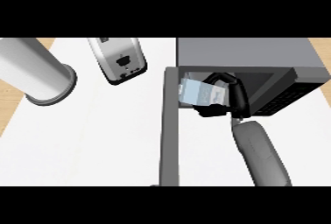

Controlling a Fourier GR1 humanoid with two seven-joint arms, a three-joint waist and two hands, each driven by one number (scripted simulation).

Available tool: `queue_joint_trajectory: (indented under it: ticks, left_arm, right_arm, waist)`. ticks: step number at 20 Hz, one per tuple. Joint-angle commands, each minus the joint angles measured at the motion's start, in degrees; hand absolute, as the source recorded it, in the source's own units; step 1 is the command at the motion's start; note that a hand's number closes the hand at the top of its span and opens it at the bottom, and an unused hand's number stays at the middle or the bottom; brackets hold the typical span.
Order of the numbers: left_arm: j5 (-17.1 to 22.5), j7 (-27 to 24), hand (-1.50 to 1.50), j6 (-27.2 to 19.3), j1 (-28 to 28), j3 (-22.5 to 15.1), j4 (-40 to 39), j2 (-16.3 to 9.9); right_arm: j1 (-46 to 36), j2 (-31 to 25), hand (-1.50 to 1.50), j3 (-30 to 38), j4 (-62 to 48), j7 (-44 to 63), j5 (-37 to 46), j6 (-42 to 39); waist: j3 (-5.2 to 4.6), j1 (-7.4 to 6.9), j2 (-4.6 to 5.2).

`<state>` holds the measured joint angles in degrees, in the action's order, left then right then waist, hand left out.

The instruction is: Pick up the milk, place it into the microwave and close the microwave

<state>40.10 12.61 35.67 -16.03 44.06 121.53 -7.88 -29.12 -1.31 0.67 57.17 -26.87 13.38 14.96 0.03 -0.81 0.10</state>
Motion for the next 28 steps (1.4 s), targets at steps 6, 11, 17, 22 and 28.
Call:
queue_joint_trajectory:
  ticks: [6, 11, 17, 22, 28]
  left_arm:
    - [-2.5, -0.5, -1.50, -0.3, 3.0, -1.0, -2.3, -0.2]
    - [-3.7, -0.9, -1.50, 0.7, 4.8, -2.0, -4.4, -1.1]
    - [-4.6, -1.3, -1.50, 0.7, 6.2, -3.1, -5.1, -0.8]
    - [-4.4, -1.9, -1.50, 1.5, 8.1, -2.8, -7.7, -2.7]
    - [-5.7, -1.8, -1.50, 1.4, 8.4, -4.3, -6.9, -1.6]
  right_arm:
    - [-19.7, -3.0, 1.50, 4.7, -24.0, 2.3, 5.9, 8.3]
    - [-24.8, -3.9, 1.50, 7.6, -34.6, -2.6, 6.5, 13.1]
    - [-30.2, -5.4, 1.50, 10.0, -40.4, -2.9, 6.9, 19.6]
    - [-30.7, -8.5, 1.50, 8.7, -43.2, -6.1, 10.3, 25.9]
    - [-30.5, -12.9, 1.50, 8.5, -46.6, -8.0, 12.1, 29.3]
  waist:
    - [0.00, -1.41, 0.58]
    - [0.03, -2.17, 1.15]
    - [0.06, -3.29, 1.83]
    - [0.08, -4.40, 2.58]
    - [0.19, -5.57, 3.36]
